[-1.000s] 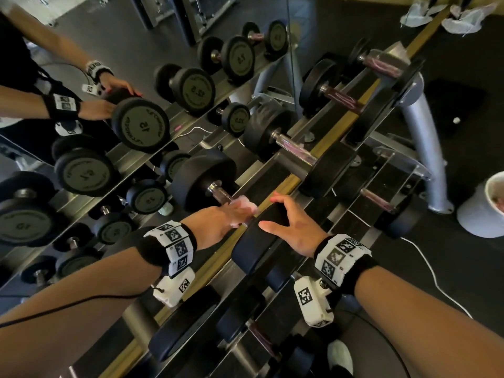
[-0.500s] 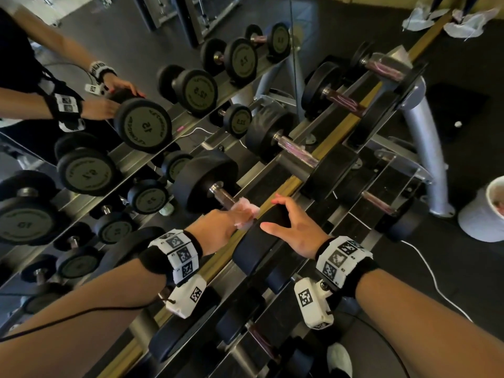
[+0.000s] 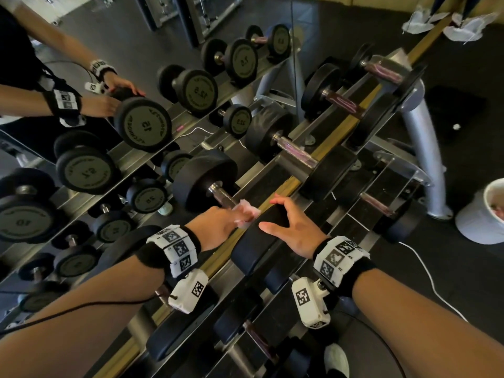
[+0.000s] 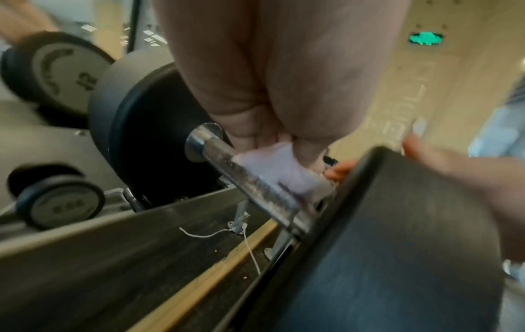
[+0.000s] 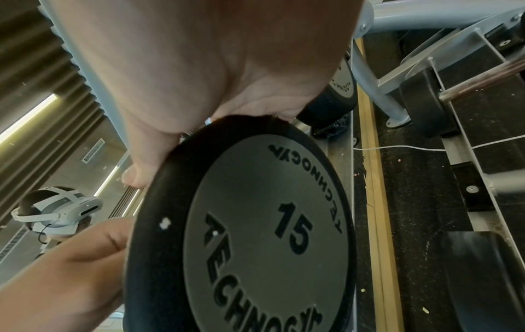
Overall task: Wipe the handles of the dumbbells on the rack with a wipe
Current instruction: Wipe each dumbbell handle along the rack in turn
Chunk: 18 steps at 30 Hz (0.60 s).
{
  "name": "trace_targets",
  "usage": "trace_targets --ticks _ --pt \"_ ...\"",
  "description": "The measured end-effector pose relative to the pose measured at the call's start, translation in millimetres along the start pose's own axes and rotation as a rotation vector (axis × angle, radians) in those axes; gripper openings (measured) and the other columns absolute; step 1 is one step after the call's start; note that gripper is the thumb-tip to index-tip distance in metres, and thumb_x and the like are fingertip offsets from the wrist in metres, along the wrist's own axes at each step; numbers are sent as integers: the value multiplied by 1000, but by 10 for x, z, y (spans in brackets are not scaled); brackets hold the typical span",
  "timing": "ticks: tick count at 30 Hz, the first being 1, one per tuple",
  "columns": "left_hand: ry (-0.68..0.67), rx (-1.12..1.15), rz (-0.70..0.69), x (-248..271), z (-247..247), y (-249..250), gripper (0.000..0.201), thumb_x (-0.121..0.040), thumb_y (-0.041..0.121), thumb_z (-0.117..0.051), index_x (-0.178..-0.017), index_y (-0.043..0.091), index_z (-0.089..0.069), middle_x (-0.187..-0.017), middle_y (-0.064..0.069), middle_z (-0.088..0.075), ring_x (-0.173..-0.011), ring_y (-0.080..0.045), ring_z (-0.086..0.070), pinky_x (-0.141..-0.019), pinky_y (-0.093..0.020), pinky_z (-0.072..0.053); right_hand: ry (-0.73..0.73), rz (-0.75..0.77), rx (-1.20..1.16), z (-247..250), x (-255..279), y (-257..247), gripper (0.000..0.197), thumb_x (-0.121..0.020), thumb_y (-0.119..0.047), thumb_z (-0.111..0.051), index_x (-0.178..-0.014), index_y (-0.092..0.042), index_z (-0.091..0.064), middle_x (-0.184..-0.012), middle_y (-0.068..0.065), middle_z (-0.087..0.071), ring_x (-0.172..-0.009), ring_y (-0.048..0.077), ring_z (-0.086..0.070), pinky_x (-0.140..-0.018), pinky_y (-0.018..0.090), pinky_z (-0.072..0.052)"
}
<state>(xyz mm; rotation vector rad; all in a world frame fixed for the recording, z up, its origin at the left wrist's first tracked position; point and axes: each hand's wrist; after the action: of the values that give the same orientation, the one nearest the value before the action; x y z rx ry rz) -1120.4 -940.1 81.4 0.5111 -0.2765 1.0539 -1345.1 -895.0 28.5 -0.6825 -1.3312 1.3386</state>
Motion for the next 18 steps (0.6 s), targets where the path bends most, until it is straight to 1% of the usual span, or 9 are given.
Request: trace_targets --ticks 1,3,5,8,9,11,12,15,18 --pt "11 88 20 -17 24 -37 37 -104 25 -41 -127 53 -49 -129 6 -60 -118 -15 -57 -103 -30 -39 0 -1 0 1 -1 1 63 -85 -47 -70 -135 -37 -34 -154 -1 -29 -137 20 -37 -112 46 -38" --pt "83 265 44 -39 68 -120 36 -104 25 -41 -125 50 -58 -134 14 -59 -124 -6 -52 -106 -25 -35 0 0 -4 -3 -4 3 62 -85 -47 -70 -135 -37 -34 -154 -1 -30 -136 21 -37 -112 46 -39" --pt "197 358 35 -50 125 -191 36 -104 24 -43 -126 47 -59 -128 16 -63 -118 4 -55 -104 -21 -40 7 12 -12 -11 -8 9 63 -85 -47 -71 -135 -36 -34 -154 -2 -29 -135 20 -39 -110 46 -41" --pt "314 338 20 -54 184 -239 40 -104 27 -41 -131 56 -48 -109 12 -67 -95 7 -61 -82 -12 -44 13 22 -19 -17 -20 25 65 -84 -48 -71 -136 -36 -35 -156 -5 -27 -137 18 -36 -112 45 -40" --pt "333 352 22 -64 189 -247 40 -104 28 -40 -130 58 -45 -104 13 -66 -92 6 -61 -78 -8 -43 13 26 -17 -18 -24 32 65 -84 -49 -71 -136 -36 -34 -157 -5 -26 -138 18 -35 -113 44 -39" --pt "364 424 18 -82 201 -226 40 -104 26 -41 -126 57 -51 -105 14 -67 -95 5 -63 -78 -6 -46 13 35 -12 -19 -30 47 65 -84 -50 -70 -137 -36 -34 -158 -6 -24 -140 16 -32 -114 40 -36" --pt "384 472 6 -85 200 -207 39 -102 22 -45 -123 54 -57 -108 14 -68 -98 4 -63 -82 -9 -49 13 38 -13 -20 -32 54 66 -84 -50 -70 -137 -36 -34 -159 -7 -23 -141 16 -31 -114 39 -35" --pt "422 664 -11 -114 179 -175 35 -95 7 -59 -110 36 -71 -113 6 -71 -106 -8 -66 -92 -29 -55 12 42 -23 -21 -35 67 66 -83 -50 -71 -137 -36 -35 -159 -7 -23 -141 16 -30 -115 41 -34" --pt "443 775 72 -135 191 -153 37 -96 0 -52 -99 26 -77 -106 3 -74 -100 -14 -69 -89 -35 -57 24 58 -24 -17 -49 90 67 -81 -51 -71 -137 -35 -37 -158 -7 -25 -142 14 -30 -116 39 -32"
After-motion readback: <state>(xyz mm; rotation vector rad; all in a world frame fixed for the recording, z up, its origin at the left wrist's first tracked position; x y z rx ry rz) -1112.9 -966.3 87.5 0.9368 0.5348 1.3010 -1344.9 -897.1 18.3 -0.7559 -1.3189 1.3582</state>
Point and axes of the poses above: each hand's wrist, its own x-axis away from the middle knuckle, its own z-axis out of the back of the hand, y = z × x
